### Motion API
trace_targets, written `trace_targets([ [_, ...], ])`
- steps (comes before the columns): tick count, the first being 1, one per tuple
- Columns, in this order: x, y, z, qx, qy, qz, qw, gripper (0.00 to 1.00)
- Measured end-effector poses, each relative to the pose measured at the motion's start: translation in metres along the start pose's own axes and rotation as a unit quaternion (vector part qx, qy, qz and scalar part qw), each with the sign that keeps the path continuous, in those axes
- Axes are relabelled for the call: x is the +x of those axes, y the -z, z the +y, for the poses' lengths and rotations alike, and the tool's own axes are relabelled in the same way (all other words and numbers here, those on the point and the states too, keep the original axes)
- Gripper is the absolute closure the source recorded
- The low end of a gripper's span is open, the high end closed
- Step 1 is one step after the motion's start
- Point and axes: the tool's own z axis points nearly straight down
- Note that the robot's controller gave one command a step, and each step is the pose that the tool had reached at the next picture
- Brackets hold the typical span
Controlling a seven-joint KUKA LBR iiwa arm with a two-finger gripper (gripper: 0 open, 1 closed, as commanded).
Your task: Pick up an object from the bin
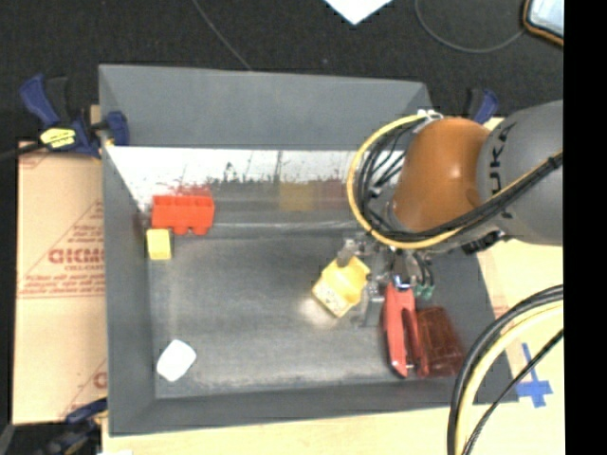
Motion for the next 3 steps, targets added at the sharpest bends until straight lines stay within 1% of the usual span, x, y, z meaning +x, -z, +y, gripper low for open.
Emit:
trace_targets([
  [1,-0.002,0.004,0.000,0.000,0.001,-0.0039,1.0000,0.00],
  [2,-0.039,-0.061,-0.015,0.001,0.056,-0.0090,0.9984,0.00],
  [3,-0.047,-0.060,-0.013,0.002,0.059,-0.0136,0.9981,0.00],
])
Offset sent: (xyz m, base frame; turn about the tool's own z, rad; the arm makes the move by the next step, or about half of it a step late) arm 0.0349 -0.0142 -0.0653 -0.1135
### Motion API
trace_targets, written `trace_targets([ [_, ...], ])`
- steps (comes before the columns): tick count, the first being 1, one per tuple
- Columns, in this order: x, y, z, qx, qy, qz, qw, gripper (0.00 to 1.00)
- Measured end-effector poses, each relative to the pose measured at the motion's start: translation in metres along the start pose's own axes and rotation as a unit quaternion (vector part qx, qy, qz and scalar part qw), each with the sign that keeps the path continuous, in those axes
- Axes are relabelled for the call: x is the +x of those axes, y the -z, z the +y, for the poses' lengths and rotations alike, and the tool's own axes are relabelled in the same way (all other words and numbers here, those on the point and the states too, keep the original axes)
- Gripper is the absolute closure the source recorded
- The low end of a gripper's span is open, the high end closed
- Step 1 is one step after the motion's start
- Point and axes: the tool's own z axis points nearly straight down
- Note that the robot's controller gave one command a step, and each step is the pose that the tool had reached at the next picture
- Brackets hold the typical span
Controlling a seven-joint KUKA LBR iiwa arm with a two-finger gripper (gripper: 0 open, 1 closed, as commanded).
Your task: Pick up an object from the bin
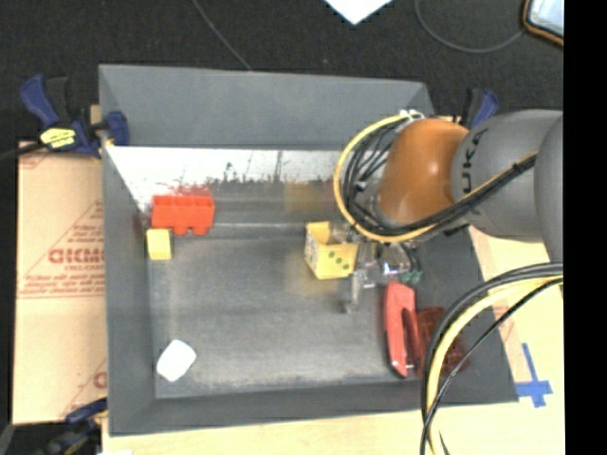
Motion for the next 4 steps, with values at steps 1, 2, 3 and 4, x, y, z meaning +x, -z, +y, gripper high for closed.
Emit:
trace_targets([
  [1,0.007,0.001,0.024,0.000,-0.072,-0.0034,0.9974,0.00],
  [2,-0.006,0.000,0.027,0.002,0.034,-0.0071,0.9994,0.00],
  [3,-0.001,0.003,0.015,0.003,0.086,-0.0160,0.9962,1.00],
  [4,-0.001,0.003,0.015,0.003,0.086,-0.0160,0.9962,1.00],
])
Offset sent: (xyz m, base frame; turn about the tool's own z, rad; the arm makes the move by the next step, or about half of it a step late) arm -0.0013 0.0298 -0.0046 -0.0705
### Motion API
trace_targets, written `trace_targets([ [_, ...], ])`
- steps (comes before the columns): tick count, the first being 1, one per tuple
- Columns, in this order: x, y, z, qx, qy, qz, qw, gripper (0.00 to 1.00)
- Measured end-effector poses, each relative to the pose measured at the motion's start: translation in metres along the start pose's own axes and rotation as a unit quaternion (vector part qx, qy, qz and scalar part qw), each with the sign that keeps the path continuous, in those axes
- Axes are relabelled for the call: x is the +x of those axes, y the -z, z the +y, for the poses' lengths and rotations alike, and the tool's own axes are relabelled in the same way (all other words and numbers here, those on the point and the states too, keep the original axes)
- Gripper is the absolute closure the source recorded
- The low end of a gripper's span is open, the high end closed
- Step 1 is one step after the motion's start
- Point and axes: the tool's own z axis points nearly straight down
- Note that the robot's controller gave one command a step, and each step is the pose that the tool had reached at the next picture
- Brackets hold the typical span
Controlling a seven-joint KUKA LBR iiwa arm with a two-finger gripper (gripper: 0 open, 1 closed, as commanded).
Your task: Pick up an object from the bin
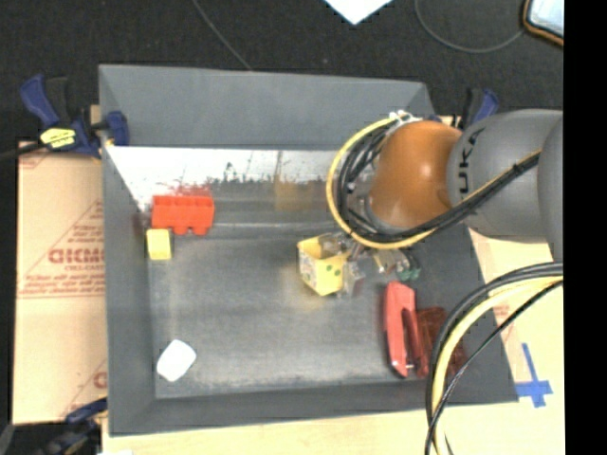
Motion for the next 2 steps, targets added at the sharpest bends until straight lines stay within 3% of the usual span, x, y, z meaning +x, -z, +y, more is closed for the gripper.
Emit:
trace_targets([
  [1,0.003,0.037,0.001,-0.003,-0.001,0.0091,1.0000,1.00],
  [2,0.000,0.061,-0.001,-0.001,-0.001,0.0046,1.0000,1.00],
])
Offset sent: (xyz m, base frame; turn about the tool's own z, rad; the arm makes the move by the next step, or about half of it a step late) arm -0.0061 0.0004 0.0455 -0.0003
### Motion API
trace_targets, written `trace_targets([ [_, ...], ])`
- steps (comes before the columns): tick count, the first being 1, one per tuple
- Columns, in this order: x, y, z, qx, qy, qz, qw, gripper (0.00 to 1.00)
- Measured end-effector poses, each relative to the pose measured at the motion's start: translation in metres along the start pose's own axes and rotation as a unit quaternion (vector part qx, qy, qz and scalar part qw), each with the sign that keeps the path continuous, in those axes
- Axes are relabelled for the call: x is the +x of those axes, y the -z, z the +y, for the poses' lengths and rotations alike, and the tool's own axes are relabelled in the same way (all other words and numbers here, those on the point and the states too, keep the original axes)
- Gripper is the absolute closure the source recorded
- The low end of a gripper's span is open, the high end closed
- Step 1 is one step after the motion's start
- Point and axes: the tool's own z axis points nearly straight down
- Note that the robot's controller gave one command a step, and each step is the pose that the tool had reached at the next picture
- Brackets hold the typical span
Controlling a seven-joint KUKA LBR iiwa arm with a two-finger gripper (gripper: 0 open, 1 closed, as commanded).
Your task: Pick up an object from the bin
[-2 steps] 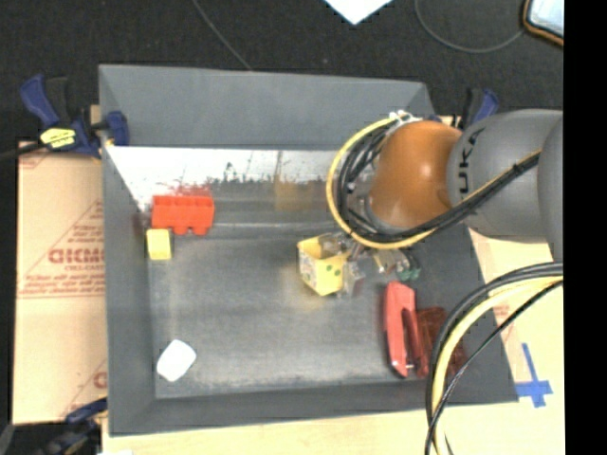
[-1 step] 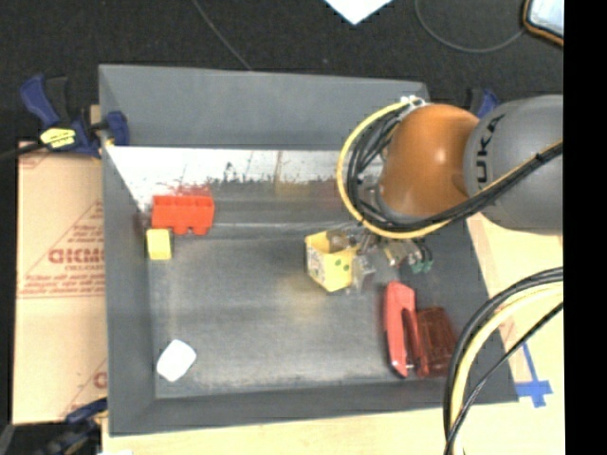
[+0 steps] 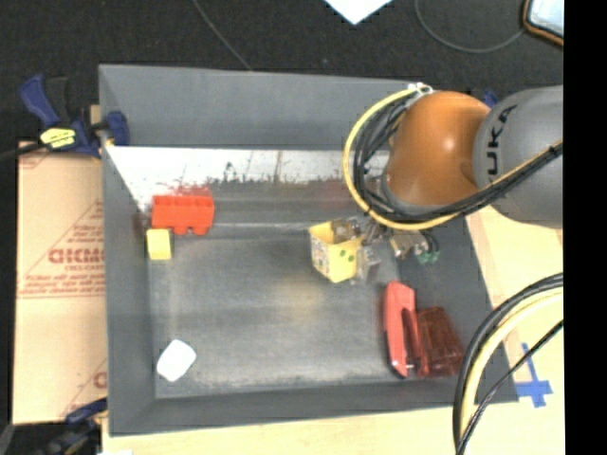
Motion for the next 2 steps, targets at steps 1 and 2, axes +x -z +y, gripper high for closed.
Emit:
trace_targets([
  [1,0.001,0.006,0.000,0.000,0.000,0.0013,1.0000,1.00],
  [2,0.000,0.030,-0.001,0.000,-0.002,0.0011,1.0000,1.00],
])
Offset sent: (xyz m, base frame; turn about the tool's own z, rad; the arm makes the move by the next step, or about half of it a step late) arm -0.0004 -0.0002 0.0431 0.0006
